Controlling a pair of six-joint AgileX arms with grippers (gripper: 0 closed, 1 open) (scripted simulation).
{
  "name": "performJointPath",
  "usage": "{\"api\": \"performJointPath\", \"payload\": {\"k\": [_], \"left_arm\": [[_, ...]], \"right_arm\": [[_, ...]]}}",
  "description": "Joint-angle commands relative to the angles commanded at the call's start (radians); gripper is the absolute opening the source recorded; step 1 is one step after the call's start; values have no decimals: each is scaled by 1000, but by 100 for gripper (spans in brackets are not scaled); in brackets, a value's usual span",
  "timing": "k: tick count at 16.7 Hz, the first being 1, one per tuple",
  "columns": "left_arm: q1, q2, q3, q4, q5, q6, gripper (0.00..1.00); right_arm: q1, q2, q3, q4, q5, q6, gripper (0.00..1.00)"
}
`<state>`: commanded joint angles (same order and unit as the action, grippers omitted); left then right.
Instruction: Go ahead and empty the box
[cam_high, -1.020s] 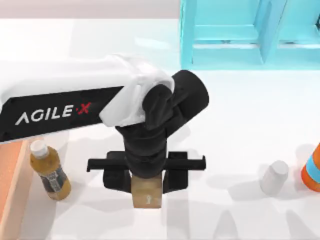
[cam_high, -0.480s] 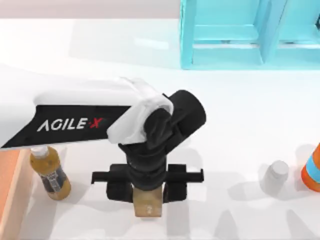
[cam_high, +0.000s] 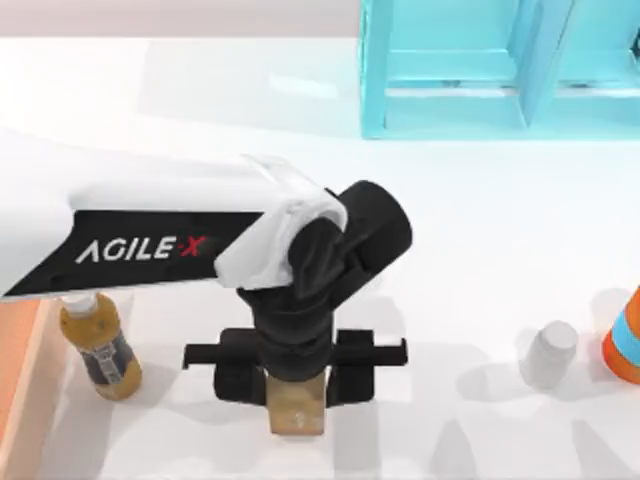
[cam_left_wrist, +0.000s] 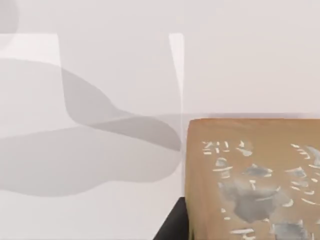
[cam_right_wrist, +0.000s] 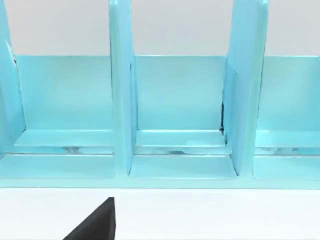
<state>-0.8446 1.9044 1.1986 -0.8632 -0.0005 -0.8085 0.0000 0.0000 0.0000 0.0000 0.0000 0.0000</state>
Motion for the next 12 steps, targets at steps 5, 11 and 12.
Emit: {"api": "performJointPath", "payload": {"k": [5,11,12], "left_arm": [[0,0,0,0,0,0,98],[0,0,0,0,0,0,100],[0,0,0,0,0,0,100]], "right_arm": [[0,0,0,0,0,0,100],[0,0,0,0,0,0,100],[0,0,0,0,0,0,100]]}}
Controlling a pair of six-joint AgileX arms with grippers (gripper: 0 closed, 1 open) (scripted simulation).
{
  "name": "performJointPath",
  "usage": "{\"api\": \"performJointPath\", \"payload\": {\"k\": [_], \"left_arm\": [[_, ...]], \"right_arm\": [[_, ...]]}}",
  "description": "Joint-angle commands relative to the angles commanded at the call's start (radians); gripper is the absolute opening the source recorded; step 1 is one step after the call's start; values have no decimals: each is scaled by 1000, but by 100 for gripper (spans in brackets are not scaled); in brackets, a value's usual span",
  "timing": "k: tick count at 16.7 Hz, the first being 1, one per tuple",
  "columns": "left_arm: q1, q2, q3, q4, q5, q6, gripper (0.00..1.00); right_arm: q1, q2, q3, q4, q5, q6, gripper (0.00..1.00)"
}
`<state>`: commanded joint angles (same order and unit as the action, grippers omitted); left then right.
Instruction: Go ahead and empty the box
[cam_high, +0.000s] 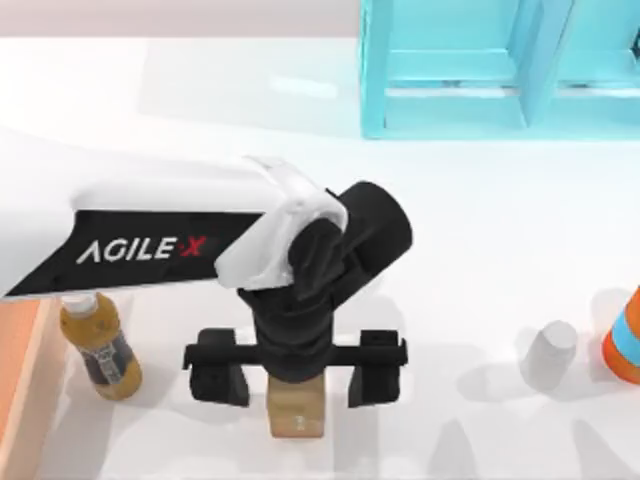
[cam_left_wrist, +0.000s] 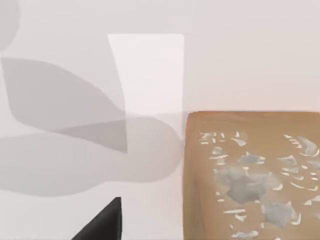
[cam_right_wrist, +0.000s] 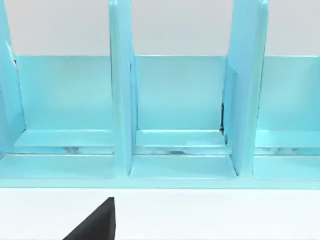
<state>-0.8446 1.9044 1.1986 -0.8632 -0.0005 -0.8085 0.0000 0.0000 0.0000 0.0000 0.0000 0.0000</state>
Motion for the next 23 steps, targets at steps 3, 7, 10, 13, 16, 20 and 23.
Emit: {"api": "performJointPath", "payload": {"k": [3,7,10,13,16,20,23], "left_arm": [[1,-1,3,-3,1,-1,100],[-2,-32,86,-118,1,-5,100],[-3,-72,171,-254,-3,-5,100],[-2,-94,211,-305,-1,-4,100],[0,-90,209,-302,-1,-4,100],[66,-73,243,-320,1,63,100],[219,-43,306,-357,2,216,100]], "right_arm": [[0,0,0,0,0,0,100],[0,0,0,0,0,0,100],[0,0,0,0,0,0,100],[0,0,0,0,0,0,100],[0,0,0,0,0,0,100],[0,0,0,0,0,0,100],[0,0,0,0,0,0,100]]}}
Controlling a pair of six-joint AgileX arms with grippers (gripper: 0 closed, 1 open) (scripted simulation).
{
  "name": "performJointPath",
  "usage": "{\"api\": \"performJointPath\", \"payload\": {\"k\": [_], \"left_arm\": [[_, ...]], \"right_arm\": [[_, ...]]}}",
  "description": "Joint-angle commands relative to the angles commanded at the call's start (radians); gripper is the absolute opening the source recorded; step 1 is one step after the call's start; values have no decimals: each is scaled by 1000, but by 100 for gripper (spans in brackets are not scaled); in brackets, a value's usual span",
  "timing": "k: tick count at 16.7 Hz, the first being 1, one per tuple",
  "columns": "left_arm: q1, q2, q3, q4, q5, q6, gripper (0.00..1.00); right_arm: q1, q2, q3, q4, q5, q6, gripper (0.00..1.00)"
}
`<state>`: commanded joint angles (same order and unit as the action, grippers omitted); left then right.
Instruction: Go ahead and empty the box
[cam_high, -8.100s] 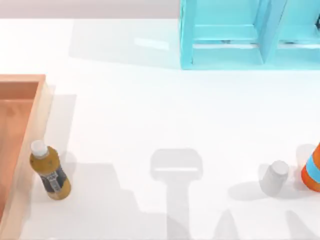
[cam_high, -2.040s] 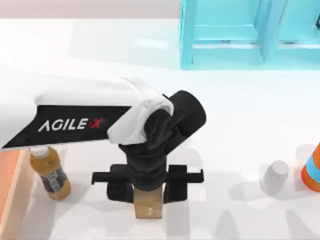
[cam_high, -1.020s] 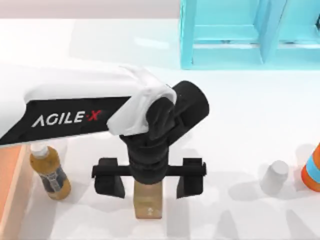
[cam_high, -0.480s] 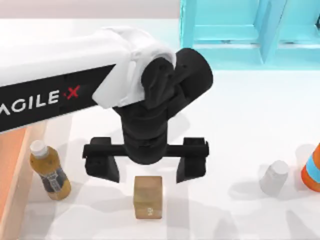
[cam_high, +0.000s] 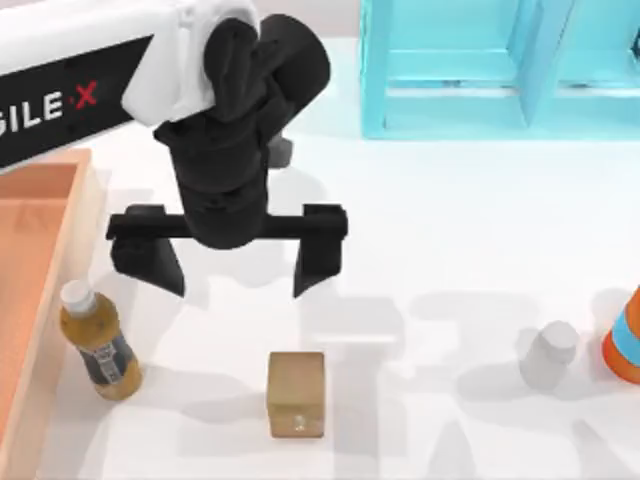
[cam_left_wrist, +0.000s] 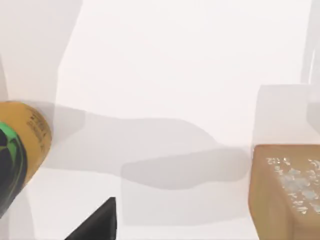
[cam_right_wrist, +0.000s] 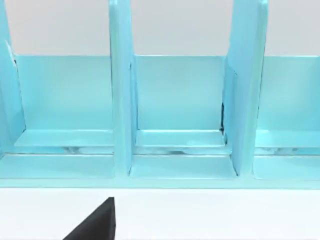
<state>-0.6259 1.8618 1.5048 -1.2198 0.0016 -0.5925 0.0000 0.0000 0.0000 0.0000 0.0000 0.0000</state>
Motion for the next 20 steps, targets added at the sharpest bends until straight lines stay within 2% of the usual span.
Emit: {"api": "performJointPath", "payload": {"k": [3,7,10,13,20], "left_arm": [[213,27,69,-41,-2,215,100],[556,54,154,-97,-5,564,100],[743,62,196,-127,-6,752,100],[835,63,215,-143,-5,845,100],[843,63,202,-127,-6,854,100]], "right_arm": [[0,0,0,0,0,0,100],[0,0,0,0,0,0,100],[0,0,0,0,0,0,100],[0,0,0,0,0,0,100],[0,0,0,0,0,0,100]]}}
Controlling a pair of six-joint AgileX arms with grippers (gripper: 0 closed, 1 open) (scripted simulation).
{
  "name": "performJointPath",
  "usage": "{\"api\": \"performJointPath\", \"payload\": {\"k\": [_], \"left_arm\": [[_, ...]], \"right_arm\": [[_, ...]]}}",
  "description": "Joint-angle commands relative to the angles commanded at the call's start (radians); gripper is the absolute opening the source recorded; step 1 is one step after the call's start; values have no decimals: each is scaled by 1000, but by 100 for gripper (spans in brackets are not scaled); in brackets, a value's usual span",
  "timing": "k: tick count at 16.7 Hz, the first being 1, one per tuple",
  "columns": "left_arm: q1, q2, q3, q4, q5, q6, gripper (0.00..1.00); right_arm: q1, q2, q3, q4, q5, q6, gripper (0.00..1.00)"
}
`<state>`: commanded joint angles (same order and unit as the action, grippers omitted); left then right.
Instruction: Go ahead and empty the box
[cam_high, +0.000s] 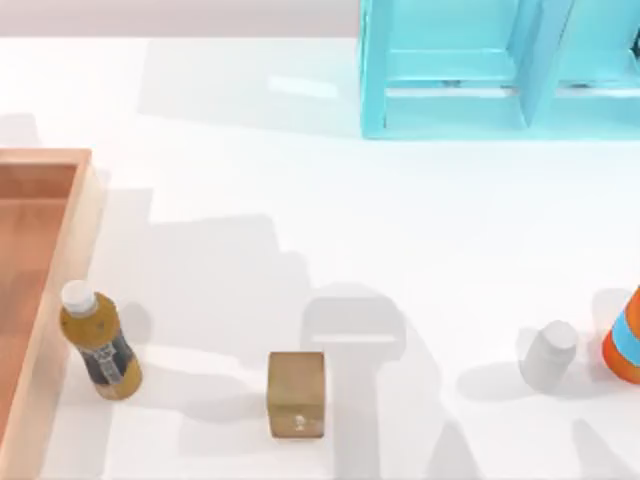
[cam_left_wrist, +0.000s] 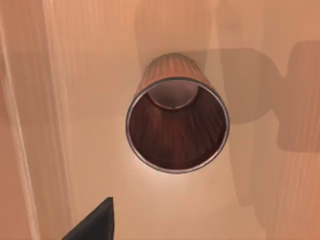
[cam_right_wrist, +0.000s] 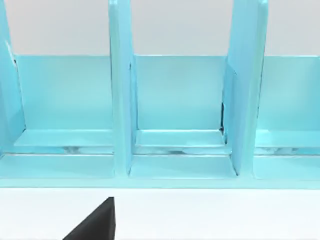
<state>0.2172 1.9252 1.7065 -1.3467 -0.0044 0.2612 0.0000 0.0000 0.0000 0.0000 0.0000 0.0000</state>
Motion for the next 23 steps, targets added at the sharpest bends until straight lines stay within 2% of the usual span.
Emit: {"api": "performJointPath", "payload": {"k": [9,15,23], "left_arm": [[7,51,-268,317,1,6,100],[7,60,-301,360,1,7,100],[7,60,-301,360,1,7,40]], "right_arm": [[0,0,0,0,0,0,100],[0,0,0,0,0,0,100],[0,0,0,0,0,0,100]]}}
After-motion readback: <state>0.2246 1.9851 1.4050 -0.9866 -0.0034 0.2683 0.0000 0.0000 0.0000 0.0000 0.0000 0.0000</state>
